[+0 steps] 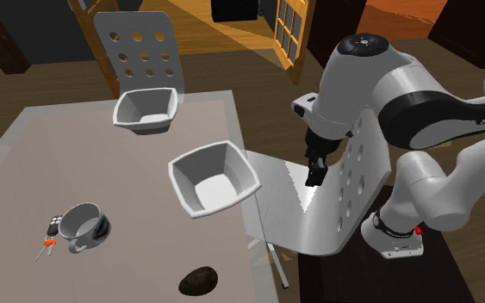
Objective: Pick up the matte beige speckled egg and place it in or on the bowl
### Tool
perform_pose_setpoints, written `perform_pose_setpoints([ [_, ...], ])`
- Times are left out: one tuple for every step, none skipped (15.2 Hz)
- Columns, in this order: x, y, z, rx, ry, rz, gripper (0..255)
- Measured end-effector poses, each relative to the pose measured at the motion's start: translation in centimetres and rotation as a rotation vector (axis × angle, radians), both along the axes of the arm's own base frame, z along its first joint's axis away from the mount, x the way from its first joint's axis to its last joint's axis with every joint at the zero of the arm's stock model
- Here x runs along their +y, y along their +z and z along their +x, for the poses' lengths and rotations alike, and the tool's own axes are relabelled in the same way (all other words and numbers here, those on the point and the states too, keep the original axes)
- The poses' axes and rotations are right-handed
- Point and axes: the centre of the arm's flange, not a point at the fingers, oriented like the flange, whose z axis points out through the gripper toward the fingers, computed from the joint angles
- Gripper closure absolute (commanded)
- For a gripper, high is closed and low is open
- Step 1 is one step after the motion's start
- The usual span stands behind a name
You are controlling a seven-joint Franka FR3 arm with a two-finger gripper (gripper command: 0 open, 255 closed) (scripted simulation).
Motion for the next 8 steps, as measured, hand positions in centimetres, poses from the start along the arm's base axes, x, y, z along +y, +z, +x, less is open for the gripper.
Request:
perform_pose_setpoints([
  [1.0, -0.4, 0.8, -0.002, 0.014, -0.006, 0],
  [1.9, -0.6, 1.6, -0.005, 0.028, -0.012, 0],
  [2.7, -0.9, 2.8, -0.008, 0.042, -0.018, 0],
  [3.7, -1.0, 3.7, -0.009, 0.055, -0.024, 0],
  [4.8, -1.2, 4.3, -0.012, 0.069, -0.03, 0],
  [6.0, -1.5, 5.3, -0.015, 0.083, -0.035, 0],
  [7.0, -2.0, 5.9, -0.016, 0.097, -0.042, 0],
  [8.3, -1.9, 6.8, -0.018, 0.111, -0.047, 0],
])
